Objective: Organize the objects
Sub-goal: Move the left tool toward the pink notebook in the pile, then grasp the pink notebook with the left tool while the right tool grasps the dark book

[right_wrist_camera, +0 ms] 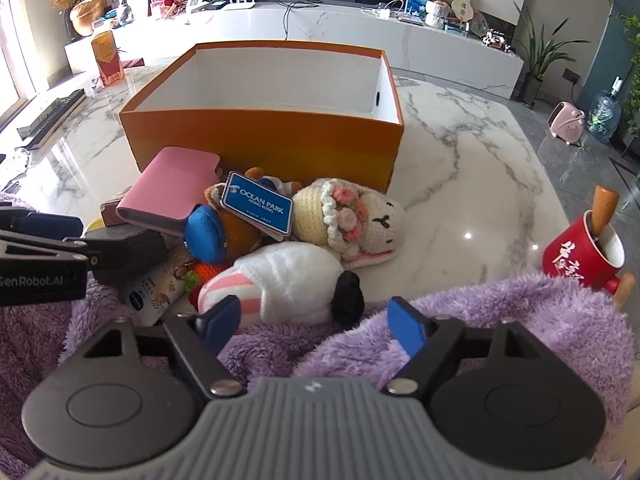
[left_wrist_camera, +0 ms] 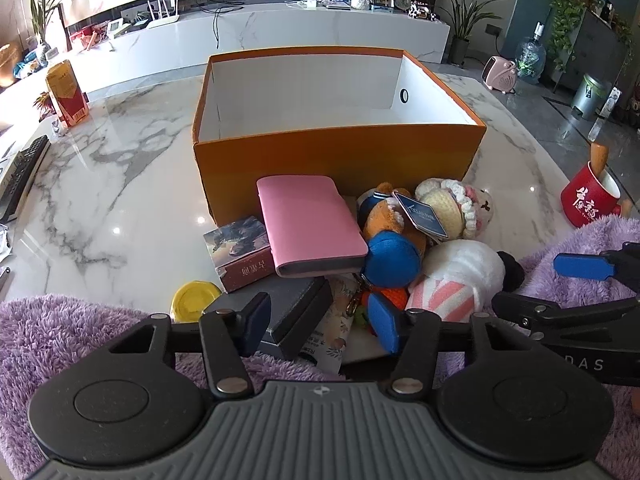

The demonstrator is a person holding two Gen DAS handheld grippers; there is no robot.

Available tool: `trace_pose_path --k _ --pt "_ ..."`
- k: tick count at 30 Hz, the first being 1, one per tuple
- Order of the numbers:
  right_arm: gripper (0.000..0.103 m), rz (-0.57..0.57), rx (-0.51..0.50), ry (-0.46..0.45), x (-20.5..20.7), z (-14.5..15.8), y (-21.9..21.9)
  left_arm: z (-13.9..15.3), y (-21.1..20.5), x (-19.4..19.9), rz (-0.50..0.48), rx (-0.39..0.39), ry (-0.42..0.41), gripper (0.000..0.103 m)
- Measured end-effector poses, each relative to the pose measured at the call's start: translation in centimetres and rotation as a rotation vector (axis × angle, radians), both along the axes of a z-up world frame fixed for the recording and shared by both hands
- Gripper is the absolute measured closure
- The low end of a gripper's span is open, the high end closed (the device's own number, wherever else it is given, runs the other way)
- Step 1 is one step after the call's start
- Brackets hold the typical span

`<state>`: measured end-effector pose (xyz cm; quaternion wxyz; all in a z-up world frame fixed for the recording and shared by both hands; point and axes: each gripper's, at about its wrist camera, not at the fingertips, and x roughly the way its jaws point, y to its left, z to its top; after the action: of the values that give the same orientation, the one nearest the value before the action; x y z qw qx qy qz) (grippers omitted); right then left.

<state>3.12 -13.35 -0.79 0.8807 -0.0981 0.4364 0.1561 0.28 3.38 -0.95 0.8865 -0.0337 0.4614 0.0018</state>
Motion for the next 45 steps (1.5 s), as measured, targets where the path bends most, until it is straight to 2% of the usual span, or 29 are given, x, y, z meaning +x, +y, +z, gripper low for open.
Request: trace_pose_path --k 5,10,19,24,26,28,36,39,42,45 --pt "0.043 0.041 0.039 0.025 1.6 0.2 0.9 0.4 1.9 1.1 0.041 -0.048 -0.002 0.051" --pt "0.046 0.114 0.055 0.017 3.1 0.8 3.3 -0.2 3.7 2.6 0.078 -0.082 0.038 0.061" --pt "0.05 0.221 0.09 0.049 6.6 0.7 8.3 -0.7 7.7 5.0 0.146 -0.158 0.075 0.062" --pt "0.065 0.207 0.087 0.083 9.5 -0.1 10.0 -1.3 7.8 6.5 0.112 -0.213 0.089 0.062" --pt "0.08 0.202 0.064 0.088 10.3 -0.5 10.4 -1.9 7.7 7.2 0.099 -0.226 0.102 0.062" --pt "0.086 0.193 0.048 0.105 11.1 -1.1 10.5 -2.5 7.6 8.0 0.088 -0.246 0.115 0.062" --pt "0.087 0.179 0.036 0.095 11.2 -2.0 10.1 -3.5 7.3 10.0 0.034 -0.299 0.133 0.061" --pt "0.088 0.168 0.053 0.089 11.1 -2.2 9.9 -3.8 6.7 10.6 0.022 -0.301 0.149 0.056" --pt "0.088 0.158 0.077 0.087 11.1 -2.3 9.5 -3.9 6.3 10.9 0.033 -0.292 0.158 0.053" --pt "0.088 0.159 0.089 0.089 11.0 -2.4 9.3 -3.8 6.1 10.8 0.063 -0.283 0.155 0.057"
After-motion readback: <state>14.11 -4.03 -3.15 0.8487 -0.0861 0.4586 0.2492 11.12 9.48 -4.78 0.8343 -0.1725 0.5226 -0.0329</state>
